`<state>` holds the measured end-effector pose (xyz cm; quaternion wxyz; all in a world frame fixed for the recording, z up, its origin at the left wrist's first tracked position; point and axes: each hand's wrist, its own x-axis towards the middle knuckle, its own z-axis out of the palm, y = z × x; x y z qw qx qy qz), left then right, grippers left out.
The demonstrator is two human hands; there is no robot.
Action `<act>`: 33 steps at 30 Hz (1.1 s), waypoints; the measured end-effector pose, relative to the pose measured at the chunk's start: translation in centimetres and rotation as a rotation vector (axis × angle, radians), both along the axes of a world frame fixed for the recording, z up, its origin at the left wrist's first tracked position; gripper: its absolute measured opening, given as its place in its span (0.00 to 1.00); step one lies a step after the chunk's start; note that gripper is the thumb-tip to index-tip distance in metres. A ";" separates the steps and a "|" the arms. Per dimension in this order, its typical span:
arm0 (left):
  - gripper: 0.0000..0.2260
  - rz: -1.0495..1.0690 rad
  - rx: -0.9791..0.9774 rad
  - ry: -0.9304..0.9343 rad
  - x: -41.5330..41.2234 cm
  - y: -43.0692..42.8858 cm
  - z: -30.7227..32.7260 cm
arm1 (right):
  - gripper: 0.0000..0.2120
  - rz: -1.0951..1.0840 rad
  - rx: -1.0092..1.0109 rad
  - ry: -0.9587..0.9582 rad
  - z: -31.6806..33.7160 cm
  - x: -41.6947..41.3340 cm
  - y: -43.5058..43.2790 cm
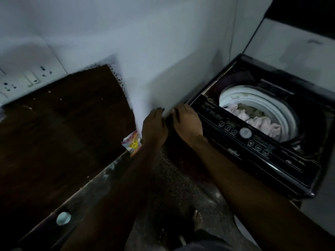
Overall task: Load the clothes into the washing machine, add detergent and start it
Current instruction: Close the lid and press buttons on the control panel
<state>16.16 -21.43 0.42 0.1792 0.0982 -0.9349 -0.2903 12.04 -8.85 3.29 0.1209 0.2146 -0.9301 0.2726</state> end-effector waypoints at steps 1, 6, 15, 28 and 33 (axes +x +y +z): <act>0.18 -0.020 -0.036 0.031 -0.6 0.4 0.6 | 0.13 -0.020 0.017 0.047 0.5 0.0 0.8; 0.19 -0.115 -0.217 0.152 -3.8 3.0 3.2 | 0.13 -0.136 0.048 0.179 2.6 -1.6 5.0; 0.19 -0.350 -0.244 0.241 -11.9 12.0 5.9 | 0.19 -0.362 0.029 0.194 4.4 -7.0 14.8; 0.20 -0.505 -0.257 0.320 -22.1 23.3 9.4 | 0.21 -0.525 0.062 0.196 7.8 -15.8 25.8; 0.23 -0.588 -0.295 0.294 -25.9 26.5 11.0 | 0.24 -0.603 0.068 0.164 8.9 -18.3 28.7</act>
